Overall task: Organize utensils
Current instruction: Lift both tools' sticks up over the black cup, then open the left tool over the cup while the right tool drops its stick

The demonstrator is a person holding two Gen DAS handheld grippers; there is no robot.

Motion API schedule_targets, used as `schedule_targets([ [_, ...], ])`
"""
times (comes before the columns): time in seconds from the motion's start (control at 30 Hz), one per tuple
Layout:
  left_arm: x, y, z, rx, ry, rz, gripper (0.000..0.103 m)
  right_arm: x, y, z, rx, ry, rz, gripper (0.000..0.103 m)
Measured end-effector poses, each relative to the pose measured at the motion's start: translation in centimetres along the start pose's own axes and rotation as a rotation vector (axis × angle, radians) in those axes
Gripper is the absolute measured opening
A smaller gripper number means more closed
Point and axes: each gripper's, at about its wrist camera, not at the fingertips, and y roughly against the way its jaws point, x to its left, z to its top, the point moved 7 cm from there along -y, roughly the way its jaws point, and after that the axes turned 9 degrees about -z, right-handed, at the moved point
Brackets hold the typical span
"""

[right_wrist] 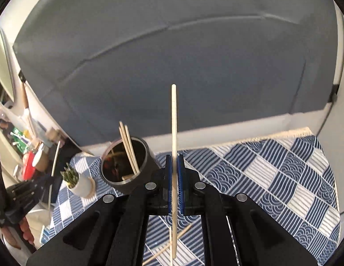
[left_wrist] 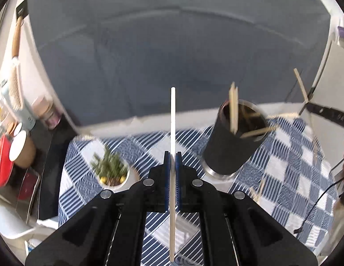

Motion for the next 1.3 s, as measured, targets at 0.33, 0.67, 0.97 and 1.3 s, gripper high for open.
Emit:
schedule_targets([
  [0.33, -5.1, 0.4, 6.6, -0.117, -0.154, -0.034, 0.005, 2.3, 0.0, 2.9, -0.079, 0.008, 0.083, 0.005],
  [0.67, -7.7, -2.6, 9.9, -0.184, -0.111, -0.203, 0.005, 3.3, -1.7, 5.3, -0.122, -0.029, 0.192, 0.005],
  [0.97, -7.7, -4.6, 10.7, -0.337, -0.012, -0.378, 0.005, 5.8, -0.9, 6.6, -0.252, 0.031, 0.310, 0.005],
  [1.3, -7.1, -8.5, 9.9, -0.379, 0.025, -0.431, 0.005, 7.4, -4.4, 6.6, -0.273, 0.038, 0.415, 0.005],
])
